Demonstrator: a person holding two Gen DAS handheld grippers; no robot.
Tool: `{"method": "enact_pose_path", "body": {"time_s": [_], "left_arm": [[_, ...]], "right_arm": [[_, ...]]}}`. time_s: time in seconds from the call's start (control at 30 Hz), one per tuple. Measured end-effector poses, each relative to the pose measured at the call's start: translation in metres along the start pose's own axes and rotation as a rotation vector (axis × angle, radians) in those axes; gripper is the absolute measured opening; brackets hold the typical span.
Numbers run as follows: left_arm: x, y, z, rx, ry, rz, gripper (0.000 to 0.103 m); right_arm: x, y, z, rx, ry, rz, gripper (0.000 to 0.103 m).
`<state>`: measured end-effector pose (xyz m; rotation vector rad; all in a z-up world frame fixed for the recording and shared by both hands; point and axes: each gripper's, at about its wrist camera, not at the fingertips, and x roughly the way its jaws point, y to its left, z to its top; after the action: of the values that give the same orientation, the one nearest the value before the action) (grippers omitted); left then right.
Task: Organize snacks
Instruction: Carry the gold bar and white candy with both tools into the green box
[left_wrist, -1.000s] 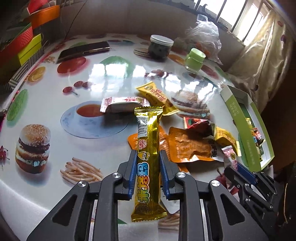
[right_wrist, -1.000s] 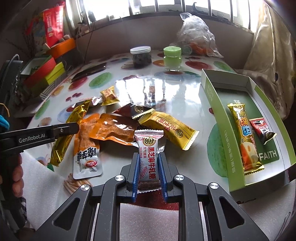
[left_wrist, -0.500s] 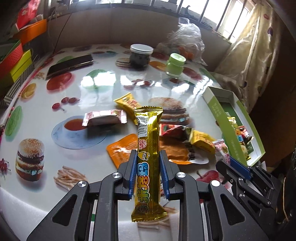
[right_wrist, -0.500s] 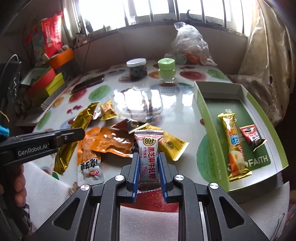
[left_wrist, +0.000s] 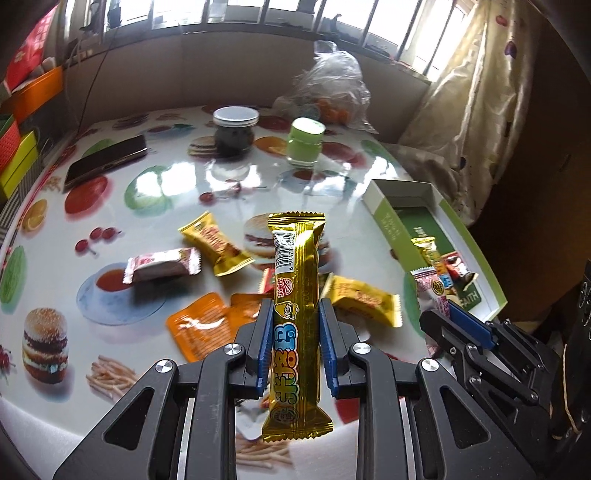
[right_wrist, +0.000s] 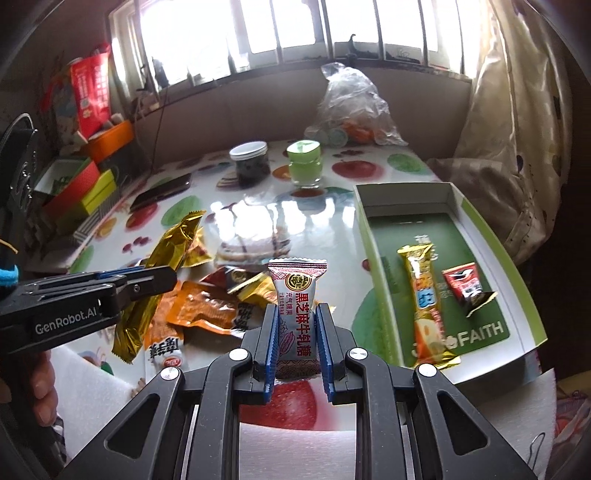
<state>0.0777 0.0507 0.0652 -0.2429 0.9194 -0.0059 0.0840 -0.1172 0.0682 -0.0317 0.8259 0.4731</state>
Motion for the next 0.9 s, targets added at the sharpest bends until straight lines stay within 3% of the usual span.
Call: {"method": "enact_pose_path", "body": {"time_s": [0.47, 0.9], "left_arm": [[0.012, -0.039, 0.028, 0.049, -0.021, -0.095, 0.024], [0.042, -0.089, 0.051, 0.081, 0.027, -0.198, 0.024]], "right_arm": [[-0.009, -0.040, 0.010, 0.072, -0.037, -0.081, 0.019], [-0.004, -0.092, 0.012, 0.155, -0.029, -0.174, 0.019]]}}
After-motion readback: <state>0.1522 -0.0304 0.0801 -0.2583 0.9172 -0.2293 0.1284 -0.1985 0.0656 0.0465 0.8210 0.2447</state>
